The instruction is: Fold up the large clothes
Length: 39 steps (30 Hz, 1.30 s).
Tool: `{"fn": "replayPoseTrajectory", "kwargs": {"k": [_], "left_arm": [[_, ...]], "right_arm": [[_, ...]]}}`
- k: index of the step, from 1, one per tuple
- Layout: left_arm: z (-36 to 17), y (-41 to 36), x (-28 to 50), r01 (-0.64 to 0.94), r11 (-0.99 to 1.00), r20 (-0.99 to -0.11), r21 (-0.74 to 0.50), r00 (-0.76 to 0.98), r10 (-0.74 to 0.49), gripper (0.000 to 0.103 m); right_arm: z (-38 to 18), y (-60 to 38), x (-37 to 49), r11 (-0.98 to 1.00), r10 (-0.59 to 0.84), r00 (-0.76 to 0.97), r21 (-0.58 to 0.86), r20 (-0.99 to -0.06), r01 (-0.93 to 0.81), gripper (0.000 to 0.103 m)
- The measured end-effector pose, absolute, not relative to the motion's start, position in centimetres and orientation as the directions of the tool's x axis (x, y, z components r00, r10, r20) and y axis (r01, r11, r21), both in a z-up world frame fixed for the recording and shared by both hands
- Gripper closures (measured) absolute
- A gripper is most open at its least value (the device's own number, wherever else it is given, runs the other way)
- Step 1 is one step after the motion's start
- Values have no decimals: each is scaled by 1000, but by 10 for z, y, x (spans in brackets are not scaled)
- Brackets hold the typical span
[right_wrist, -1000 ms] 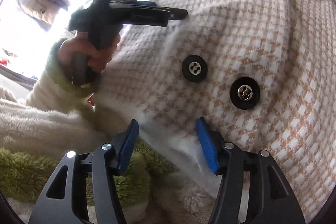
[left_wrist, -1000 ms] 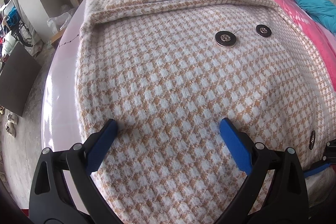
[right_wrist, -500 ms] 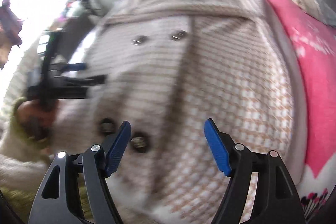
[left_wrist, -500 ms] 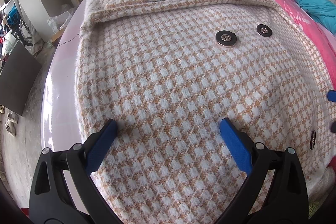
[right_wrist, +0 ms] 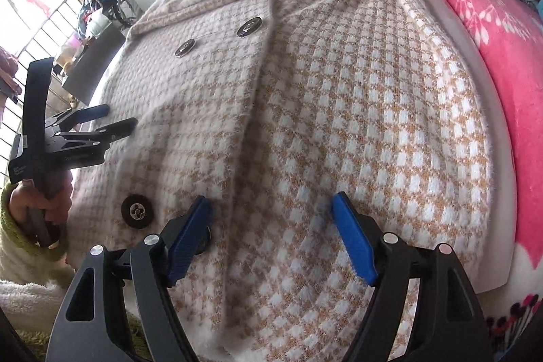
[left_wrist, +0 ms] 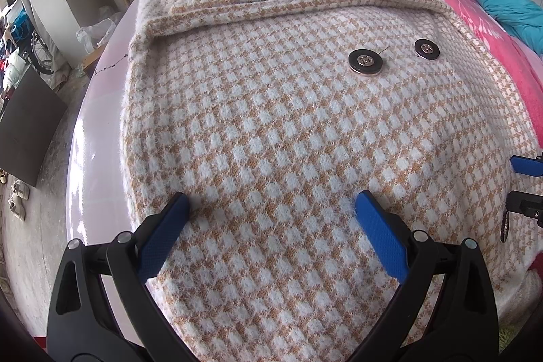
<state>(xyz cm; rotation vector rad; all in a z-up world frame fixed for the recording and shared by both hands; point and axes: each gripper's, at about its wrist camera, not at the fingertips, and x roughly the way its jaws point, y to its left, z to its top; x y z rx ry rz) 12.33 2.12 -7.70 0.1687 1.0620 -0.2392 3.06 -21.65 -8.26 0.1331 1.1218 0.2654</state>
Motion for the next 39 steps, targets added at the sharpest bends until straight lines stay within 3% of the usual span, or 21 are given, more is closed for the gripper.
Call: {"fn": "replayPoseTrajectory", "kwargs": {"k": [39], "left_arm": [[-77,22,122,274,961,-877,21,467,-114,8]], "right_arm": [[-84,-219,33,961,276,411,237,-869,-145,29]]}}
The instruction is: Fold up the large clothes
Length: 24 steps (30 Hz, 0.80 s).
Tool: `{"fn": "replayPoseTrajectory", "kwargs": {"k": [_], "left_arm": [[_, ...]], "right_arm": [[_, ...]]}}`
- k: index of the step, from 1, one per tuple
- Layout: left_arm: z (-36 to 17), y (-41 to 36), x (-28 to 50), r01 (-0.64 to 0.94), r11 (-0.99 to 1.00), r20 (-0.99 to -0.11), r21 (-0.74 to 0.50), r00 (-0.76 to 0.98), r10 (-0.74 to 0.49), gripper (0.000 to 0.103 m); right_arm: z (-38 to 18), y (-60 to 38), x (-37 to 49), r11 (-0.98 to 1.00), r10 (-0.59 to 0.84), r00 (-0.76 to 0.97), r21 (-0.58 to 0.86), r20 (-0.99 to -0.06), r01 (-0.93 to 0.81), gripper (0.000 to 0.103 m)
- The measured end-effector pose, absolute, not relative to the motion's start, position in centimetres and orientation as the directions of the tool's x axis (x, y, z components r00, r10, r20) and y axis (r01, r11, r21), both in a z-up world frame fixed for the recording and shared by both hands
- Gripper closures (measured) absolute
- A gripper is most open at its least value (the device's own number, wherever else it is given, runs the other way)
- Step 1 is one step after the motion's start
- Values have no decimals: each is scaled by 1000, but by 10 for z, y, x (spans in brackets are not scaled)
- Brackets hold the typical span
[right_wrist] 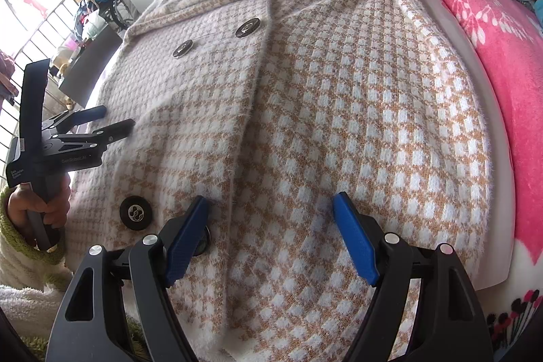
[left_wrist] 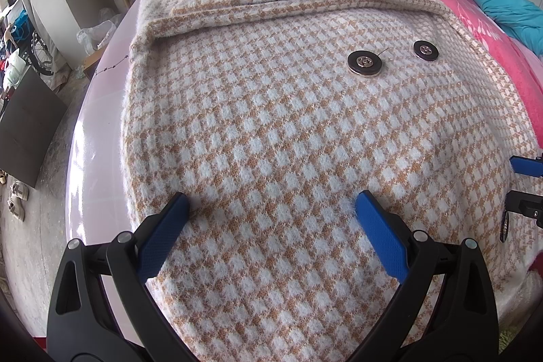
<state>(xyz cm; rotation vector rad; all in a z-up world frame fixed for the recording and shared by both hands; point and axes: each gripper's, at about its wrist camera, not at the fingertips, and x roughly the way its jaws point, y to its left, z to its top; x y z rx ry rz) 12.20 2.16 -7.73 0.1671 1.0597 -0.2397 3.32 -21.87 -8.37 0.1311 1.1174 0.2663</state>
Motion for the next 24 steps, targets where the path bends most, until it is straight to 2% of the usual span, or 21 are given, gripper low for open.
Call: {"fn": "replayPoseTrajectory", "kwargs": {"k": [11,21,24], "left_arm": [[-65,27,112,256,967,-856,-7,499,-139,8],[-45,65,28,238,967,-827,-85,524,-201,8],[-48,78,1,226,965,-840,-136,490,-233,13]], "right_arm": [[-76,-224,26,957,290,430,254,-855,-140,28],[-46,-278,-21,967,241,497,247,-834,-53,29],[-44,-298,-43,969,214,502,246,-838,-1,28]]}}
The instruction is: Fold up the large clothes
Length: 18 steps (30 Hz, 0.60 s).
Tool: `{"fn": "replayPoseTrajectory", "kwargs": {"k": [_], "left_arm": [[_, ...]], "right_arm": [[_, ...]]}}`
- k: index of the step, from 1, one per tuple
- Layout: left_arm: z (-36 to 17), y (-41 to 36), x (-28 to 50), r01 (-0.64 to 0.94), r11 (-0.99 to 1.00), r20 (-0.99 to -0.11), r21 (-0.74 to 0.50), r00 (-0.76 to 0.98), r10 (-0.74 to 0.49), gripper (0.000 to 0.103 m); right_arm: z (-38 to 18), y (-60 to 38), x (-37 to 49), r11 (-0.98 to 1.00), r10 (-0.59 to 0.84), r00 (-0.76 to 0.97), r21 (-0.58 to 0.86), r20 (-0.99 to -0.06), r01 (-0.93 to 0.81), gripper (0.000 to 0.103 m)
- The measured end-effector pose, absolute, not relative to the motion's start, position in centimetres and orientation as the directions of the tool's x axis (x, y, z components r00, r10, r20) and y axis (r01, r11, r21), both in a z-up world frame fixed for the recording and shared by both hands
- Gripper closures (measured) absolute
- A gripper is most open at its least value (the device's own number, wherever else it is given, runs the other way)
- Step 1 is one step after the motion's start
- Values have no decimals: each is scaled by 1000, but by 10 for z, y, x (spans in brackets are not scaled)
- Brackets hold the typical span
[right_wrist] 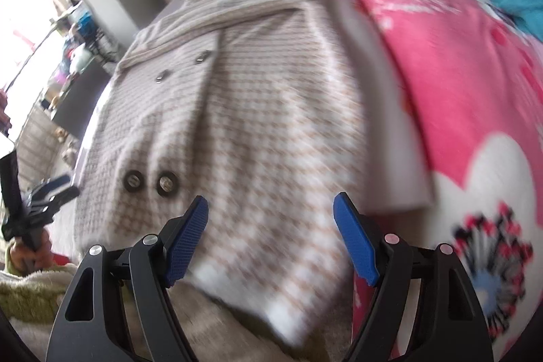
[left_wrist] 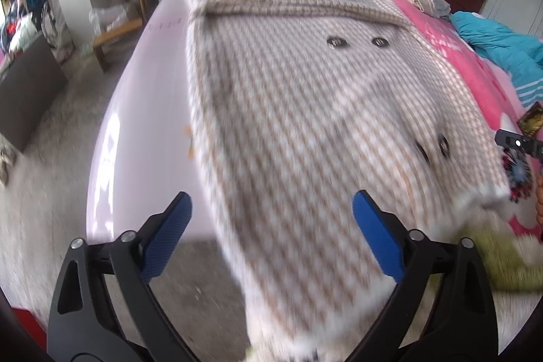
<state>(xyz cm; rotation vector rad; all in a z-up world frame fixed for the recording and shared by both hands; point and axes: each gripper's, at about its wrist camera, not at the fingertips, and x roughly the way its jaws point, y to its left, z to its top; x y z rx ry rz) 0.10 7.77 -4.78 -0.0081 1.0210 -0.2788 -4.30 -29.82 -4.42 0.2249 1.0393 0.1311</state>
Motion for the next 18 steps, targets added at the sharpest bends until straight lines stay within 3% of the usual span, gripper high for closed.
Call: {"fn": "replayPoseTrajectory", "kwargs": {"k": [7,11,15,18], "left_arm": [[-82,102,-22,95,939,-863,-330,372,-341,36],[-100,109,-22,41,891,-833,-452,338,-438,41],[-112,107,-22,26,847,-804,-531,303,-512,48],[-116,105,-22,24,823,-784,-567,289,-549,56]], "right_arm": [[-64,-328,-74,948,226,442,300,-868,105,29],[-80,-330,-76,926,264,414,349,-871,145,29],[-96,-330,-79,902,306,386,394,-870,175,35],[-105,-328,-80,886,338,370,426,-865,186,46]]}}
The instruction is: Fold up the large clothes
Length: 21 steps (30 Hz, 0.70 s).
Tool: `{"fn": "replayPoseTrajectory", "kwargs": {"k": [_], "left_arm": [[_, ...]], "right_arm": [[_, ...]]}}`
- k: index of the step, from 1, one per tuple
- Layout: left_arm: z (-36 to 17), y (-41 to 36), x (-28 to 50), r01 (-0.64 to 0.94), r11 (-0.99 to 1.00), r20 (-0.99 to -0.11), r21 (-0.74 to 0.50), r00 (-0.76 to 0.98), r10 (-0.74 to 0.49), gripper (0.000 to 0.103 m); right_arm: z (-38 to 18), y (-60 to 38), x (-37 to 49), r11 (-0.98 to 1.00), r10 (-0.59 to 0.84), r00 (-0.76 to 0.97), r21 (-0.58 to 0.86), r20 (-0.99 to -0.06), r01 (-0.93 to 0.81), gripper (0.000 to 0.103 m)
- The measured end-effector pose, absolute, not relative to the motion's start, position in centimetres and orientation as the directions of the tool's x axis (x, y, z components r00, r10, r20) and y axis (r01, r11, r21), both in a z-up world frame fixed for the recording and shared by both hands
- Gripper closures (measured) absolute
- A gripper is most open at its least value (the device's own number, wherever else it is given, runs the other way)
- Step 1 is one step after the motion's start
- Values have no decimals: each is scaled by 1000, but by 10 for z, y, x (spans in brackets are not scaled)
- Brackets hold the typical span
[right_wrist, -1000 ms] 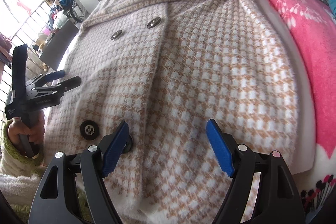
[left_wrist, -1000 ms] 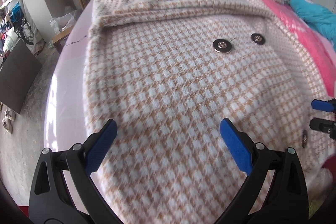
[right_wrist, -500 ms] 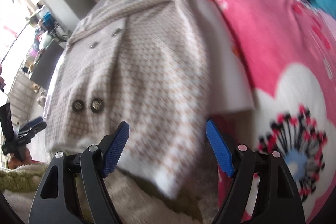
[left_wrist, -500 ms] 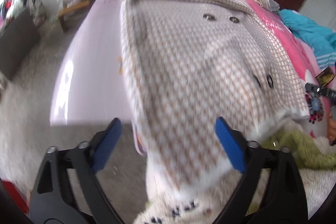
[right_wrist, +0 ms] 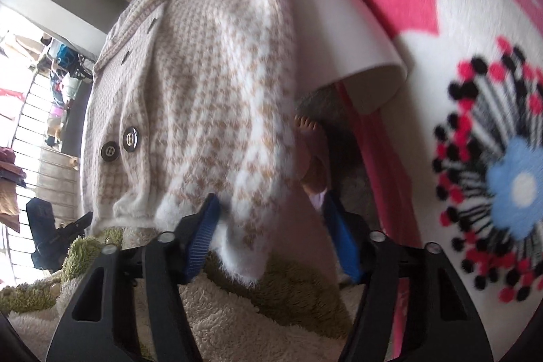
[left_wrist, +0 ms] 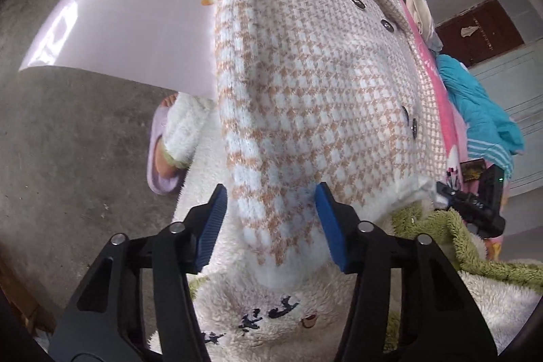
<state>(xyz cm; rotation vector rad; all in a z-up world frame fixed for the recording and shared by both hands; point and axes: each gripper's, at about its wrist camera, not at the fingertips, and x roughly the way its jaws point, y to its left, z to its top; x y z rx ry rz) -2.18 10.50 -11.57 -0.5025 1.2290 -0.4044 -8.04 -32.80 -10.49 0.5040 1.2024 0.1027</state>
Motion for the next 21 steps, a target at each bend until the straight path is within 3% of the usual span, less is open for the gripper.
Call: {"fn": "replayPoseTrajectory", "kwargs": {"k": [5,8,10,21], "left_arm": [[-108,93,-24,77,833,-790,-548,280,-545,66],[-104,90,-25,101,834,-790,-542,277,-547,71],[-100,91,-26,118,834,-788,-539,279,-549,76],[-101,103,-26,102,805,-761,-585,274,-588,75]], "right_arm": [[-101,-321,-86,886,360,370,438,-857,152,77],[-93,-314,-88,904,344,375,411,-861,114,87],[-89,-311,-90,915,331,380,392,-864,95,89],[-87,-306,-88,929,313,384,364,-869,67,90]]}}
